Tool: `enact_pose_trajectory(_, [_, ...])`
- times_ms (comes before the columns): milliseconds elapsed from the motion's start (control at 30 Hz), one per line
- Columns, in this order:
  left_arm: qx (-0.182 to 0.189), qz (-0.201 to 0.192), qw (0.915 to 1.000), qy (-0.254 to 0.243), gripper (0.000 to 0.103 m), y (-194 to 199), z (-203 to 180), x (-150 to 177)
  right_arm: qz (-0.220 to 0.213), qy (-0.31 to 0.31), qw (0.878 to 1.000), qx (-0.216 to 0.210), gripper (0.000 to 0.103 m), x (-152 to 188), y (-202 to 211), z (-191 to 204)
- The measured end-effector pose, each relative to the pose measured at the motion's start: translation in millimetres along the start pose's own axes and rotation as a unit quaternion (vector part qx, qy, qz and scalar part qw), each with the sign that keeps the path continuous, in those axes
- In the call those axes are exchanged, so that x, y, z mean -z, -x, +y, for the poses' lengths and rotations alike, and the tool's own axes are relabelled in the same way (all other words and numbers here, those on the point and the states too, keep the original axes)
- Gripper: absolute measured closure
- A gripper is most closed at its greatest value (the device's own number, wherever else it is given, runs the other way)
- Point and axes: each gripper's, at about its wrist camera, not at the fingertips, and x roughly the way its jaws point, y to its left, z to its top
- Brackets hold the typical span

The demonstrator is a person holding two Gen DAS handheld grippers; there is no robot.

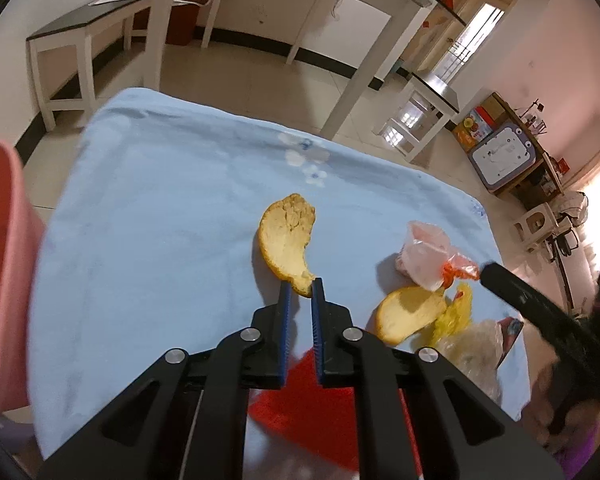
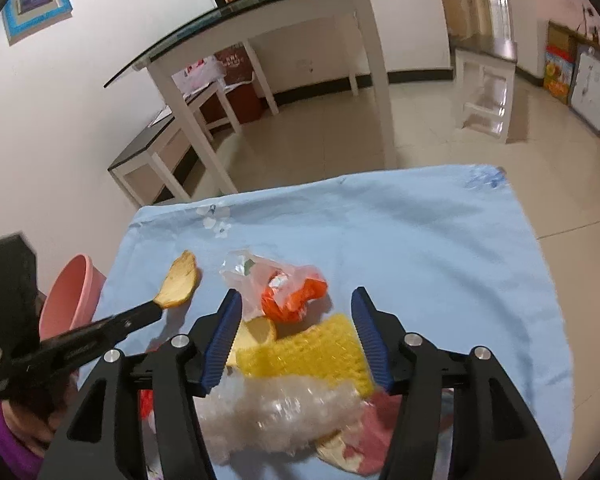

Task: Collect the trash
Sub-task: 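Close the left tool at the red foam net while the right tool grasps the clear plastic bag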

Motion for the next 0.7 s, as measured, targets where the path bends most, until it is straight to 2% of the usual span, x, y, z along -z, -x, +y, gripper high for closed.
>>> enact_pose_trajectory(167, [-0.01, -0.009, 0.9999, 0.006, 0.094, 18.0, 15.5, 9.7, 0.029, -0.021, 0.999, 0.006, 0.048, -4.9, -22.4, -0.7])
enact_pose_trajectory(267, [-0.02, -0.015, 0.9997, 0.003, 0.094, 25.7, 21.3, 17.5, 0.042, -0.03, 0.999, 0.001, 0.061, -4.1, -31.7, -0.2])
enact_pose_trajectory(333, [-0.025, -0.018, 0.9995, 0.0, 0.094, 30.7, 22.9, 22.6, 0.039, -0.032, 0.999, -0.012, 0.075, -4.0, -31.6, 2.7])
enact_pose_trajectory(367, [-0.026, -0.02, 0.9994, -0.001, 0.094, 34.8, 24.2, 26.0, 0.038, -0.026, 0.999, -0.012, 0.086, -3.9, -29.6, 6.9])
enact_pose_trajectory(533, [-0.033, -0.037, 0.9987, -0.007, 0.094, 55.1, 28.1, 39.0, 0.023, -0.005, 1.0, -0.002, 0.089, 1.3, -17.4, 19.5])
enact_pose_trajectory(700, [-0.031, -0.064, 0.9973, -0.014, 0.094, 80.8, 33.3, 50.3, -0.023, 0.022, 0.999, -0.001, 0.09, 2.9, 14.3, 40.7])
